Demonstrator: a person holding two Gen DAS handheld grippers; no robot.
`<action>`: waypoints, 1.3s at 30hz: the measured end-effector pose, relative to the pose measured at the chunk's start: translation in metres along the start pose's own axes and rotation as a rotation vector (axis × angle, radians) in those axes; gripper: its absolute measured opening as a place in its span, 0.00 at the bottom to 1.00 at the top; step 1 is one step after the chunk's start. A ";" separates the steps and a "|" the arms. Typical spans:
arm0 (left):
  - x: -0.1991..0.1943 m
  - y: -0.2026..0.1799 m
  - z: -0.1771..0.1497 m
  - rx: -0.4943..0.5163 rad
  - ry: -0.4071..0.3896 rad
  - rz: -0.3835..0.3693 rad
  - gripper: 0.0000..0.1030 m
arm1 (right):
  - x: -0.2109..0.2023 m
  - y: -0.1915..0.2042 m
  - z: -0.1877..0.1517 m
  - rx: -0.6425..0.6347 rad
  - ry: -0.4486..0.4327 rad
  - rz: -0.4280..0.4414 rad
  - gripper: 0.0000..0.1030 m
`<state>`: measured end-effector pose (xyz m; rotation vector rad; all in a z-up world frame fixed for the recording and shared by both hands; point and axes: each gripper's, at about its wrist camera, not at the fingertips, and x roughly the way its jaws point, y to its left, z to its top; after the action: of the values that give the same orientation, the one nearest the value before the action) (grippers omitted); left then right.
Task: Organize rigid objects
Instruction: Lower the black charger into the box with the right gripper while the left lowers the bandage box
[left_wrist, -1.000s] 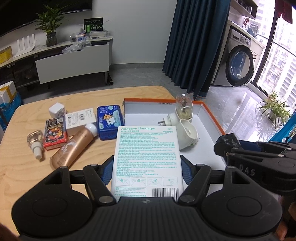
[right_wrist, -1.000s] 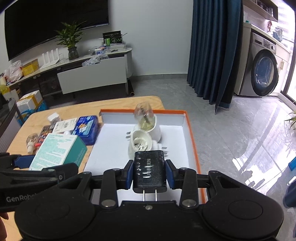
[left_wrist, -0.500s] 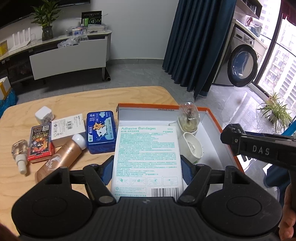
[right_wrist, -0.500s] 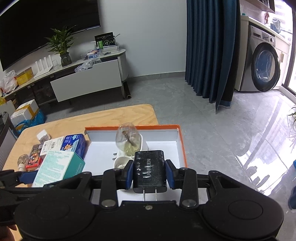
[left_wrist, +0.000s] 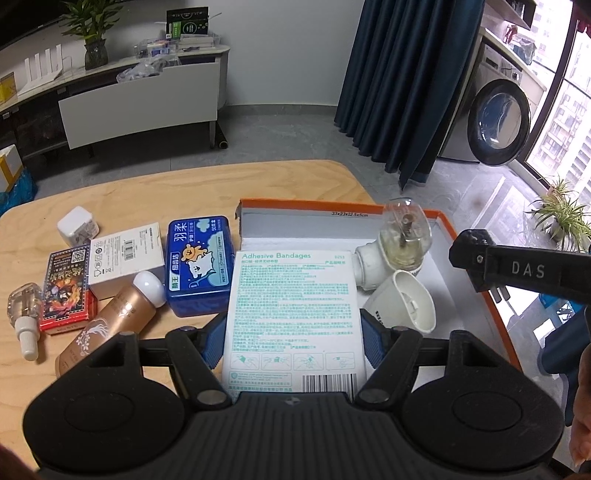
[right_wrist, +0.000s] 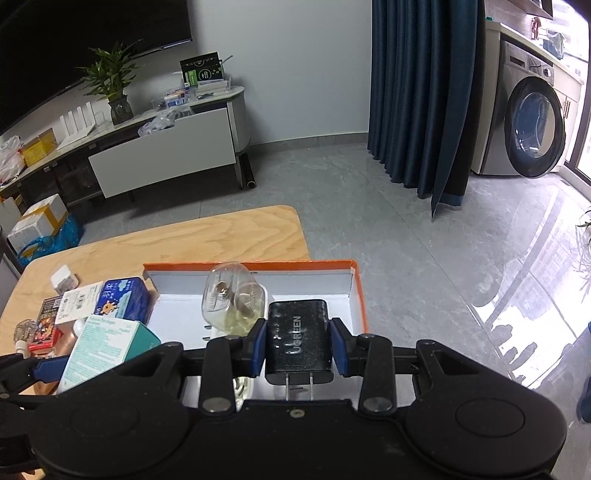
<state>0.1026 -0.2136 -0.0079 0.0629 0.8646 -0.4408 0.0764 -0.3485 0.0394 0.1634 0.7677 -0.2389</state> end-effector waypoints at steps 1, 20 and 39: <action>0.001 0.000 0.000 0.001 0.002 0.003 0.69 | 0.003 -0.001 0.001 0.003 0.004 0.001 0.43; 0.025 -0.006 0.007 0.012 0.027 -0.012 0.69 | 0.029 -0.010 0.009 0.022 0.011 -0.017 0.46; -0.005 0.001 0.000 -0.019 -0.012 -0.011 0.88 | -0.030 -0.001 0.002 0.013 -0.115 -0.025 0.76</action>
<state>0.1000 -0.2113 -0.0045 0.0381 0.8575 -0.4429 0.0563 -0.3455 0.0619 0.1509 0.6548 -0.2746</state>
